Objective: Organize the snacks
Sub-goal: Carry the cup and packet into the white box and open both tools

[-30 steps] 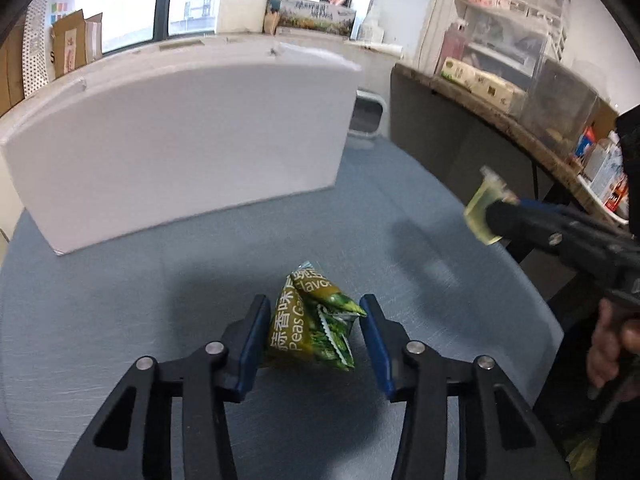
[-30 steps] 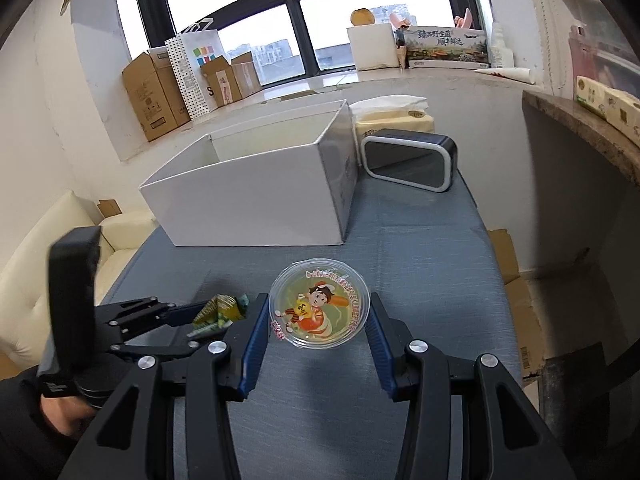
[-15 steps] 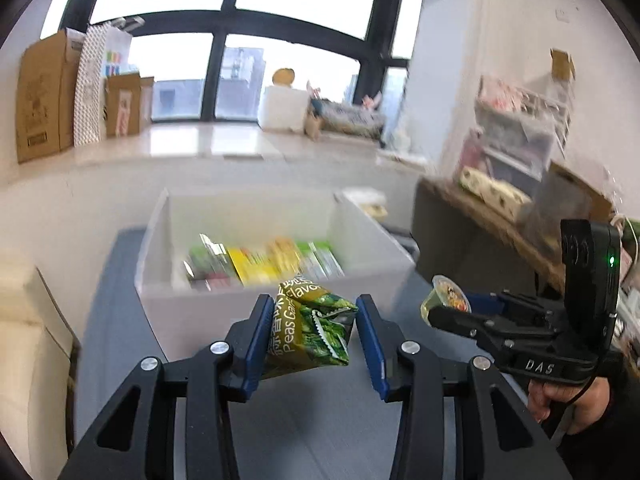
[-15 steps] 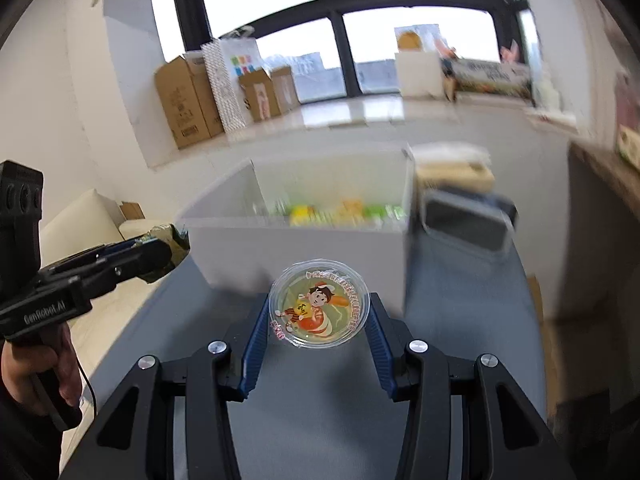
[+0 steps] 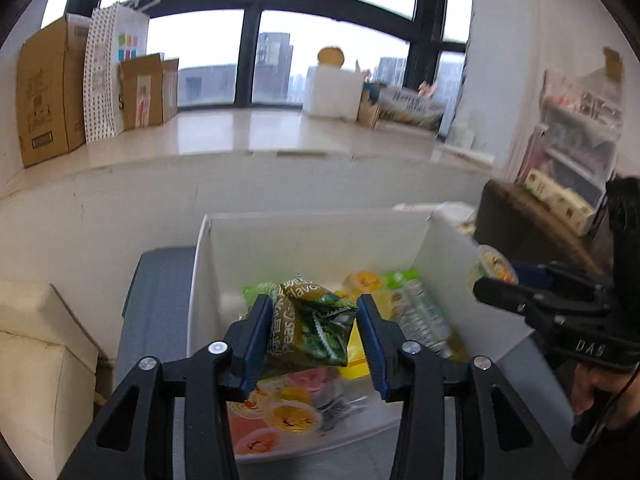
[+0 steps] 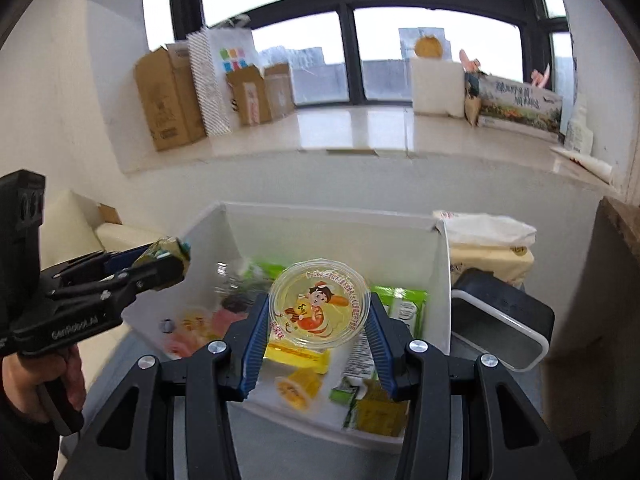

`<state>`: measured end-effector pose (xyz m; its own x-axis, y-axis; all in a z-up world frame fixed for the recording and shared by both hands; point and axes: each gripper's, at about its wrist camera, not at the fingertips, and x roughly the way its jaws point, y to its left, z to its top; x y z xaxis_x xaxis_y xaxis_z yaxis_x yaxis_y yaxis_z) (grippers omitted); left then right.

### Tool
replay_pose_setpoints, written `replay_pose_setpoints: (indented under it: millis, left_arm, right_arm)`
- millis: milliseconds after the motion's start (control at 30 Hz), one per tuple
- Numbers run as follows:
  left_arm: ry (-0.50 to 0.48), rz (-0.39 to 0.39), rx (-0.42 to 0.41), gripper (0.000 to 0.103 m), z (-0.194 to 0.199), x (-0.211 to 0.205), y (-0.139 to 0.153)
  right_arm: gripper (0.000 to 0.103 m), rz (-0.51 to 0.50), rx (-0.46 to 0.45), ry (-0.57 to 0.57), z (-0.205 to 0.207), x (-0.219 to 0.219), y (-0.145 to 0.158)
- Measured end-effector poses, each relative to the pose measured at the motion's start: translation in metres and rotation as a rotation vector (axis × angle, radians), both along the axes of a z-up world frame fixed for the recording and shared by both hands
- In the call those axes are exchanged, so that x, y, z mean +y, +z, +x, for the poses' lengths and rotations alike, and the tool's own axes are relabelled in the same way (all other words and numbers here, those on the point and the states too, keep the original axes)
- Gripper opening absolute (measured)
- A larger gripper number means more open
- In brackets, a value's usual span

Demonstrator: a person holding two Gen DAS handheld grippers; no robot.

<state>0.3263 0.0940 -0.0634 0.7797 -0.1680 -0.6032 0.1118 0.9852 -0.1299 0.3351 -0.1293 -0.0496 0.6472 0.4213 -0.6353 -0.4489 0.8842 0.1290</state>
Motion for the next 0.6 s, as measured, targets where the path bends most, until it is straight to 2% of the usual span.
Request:
replay_pose_setpoints:
  millis: [33,67,100,133,200,267,367,600]
  left_arm:
    - [0.004,0.002,0.019,0.082,0.002,0.000,-0.004]
    - [0.023,-0.003,0.006,0.103,0.000,0.001,-0.005]
    - [0.040,0.001,-0.019,0.103,-0.004,0.003,-0.005]
    - [0.044,0.007,-0.016,0.103,-0.006,0.003,-0.007]
    - [0.050,0.003,0.011,0.103,-0.004,0.006,-0.010]
    - [0.046,-0.006,0.012,0.103,-0.005,0.007,-0.010]
    - [0.063,0.000,0.019,0.103,-0.006,0.005,-0.009]
    - [0.163,0.091,-0.061,0.103,-0.036,-0.002,0.020]
  right_arm:
    - [0.055,-0.002,0.016,0.004,0.004,0.000,-0.004]
    - [0.064,-0.009,0.034,0.010,0.008,0.002,-0.009]
    - [0.088,-0.031,0.045,0.006,0.012,0.004,-0.014]
    - [0.103,-0.068,0.027,-0.024,0.011,0.004,-0.017]
    - [0.103,-0.088,-0.022,-0.068,0.007,0.000,-0.018]
    - [0.103,-0.072,-0.012,-0.064,0.007,-0.002,-0.021]
    - [0.103,-0.104,-0.002,-0.075,0.005,0.002,-0.020]
    - [0.103,-0.086,-0.037,-0.119,-0.015,-0.006,-0.012]
